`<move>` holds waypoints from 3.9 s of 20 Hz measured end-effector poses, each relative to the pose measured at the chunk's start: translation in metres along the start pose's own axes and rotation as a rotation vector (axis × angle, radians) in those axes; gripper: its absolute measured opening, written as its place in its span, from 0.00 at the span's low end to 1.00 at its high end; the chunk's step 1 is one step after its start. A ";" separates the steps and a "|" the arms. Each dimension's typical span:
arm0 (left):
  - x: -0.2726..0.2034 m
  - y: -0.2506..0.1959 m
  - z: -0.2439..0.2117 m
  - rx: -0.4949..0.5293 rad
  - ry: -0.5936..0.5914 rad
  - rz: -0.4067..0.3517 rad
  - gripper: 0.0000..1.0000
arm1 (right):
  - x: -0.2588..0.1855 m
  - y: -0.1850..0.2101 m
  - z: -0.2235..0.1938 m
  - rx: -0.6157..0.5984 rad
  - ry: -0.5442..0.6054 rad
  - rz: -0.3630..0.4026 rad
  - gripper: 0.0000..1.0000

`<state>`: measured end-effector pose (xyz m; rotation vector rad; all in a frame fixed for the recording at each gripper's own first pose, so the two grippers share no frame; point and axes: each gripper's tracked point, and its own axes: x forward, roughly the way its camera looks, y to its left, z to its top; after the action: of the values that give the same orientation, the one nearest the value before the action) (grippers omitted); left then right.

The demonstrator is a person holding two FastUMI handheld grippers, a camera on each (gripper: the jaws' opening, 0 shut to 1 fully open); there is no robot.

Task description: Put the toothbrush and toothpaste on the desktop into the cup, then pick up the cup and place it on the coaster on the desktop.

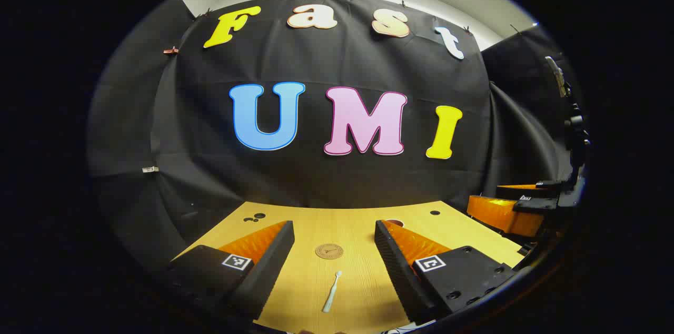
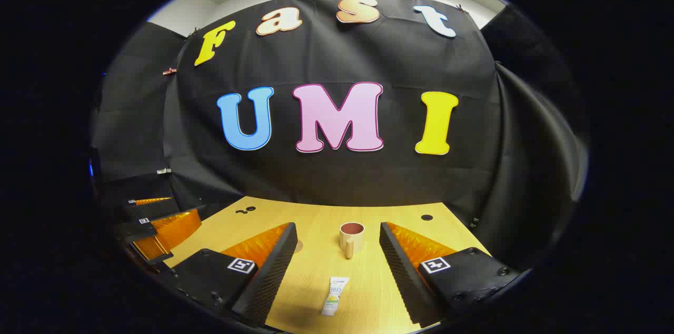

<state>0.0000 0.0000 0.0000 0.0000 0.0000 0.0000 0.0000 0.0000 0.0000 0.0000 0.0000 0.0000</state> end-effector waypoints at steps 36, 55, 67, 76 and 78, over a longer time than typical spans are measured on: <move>0.001 0.042 -0.062 0.012 0.128 0.182 0.97 | 0.063 0.023 -0.152 -0.011 0.517 0.112 0.97; 0.010 0.051 -0.112 0.063 0.296 0.331 1.00 | 0.085 0.011 -0.320 0.003 1.013 0.091 0.99; 0.018 0.045 -0.120 0.059 0.320 0.277 1.00 | 0.091 0.009 -0.340 0.015 1.030 0.017 0.78; 0.013 0.041 -0.134 0.048 0.347 0.265 1.00 | 0.094 0.010 -0.340 -0.066 1.063 0.080 0.41; 0.011 0.040 -0.137 0.045 0.355 0.264 1.00 | 0.095 0.010 -0.339 -0.070 1.049 0.091 0.36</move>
<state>0.0113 0.0403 -0.1372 0.0447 0.3548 0.2639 0.0947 0.0103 -0.3390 -0.0701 1.0486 0.0914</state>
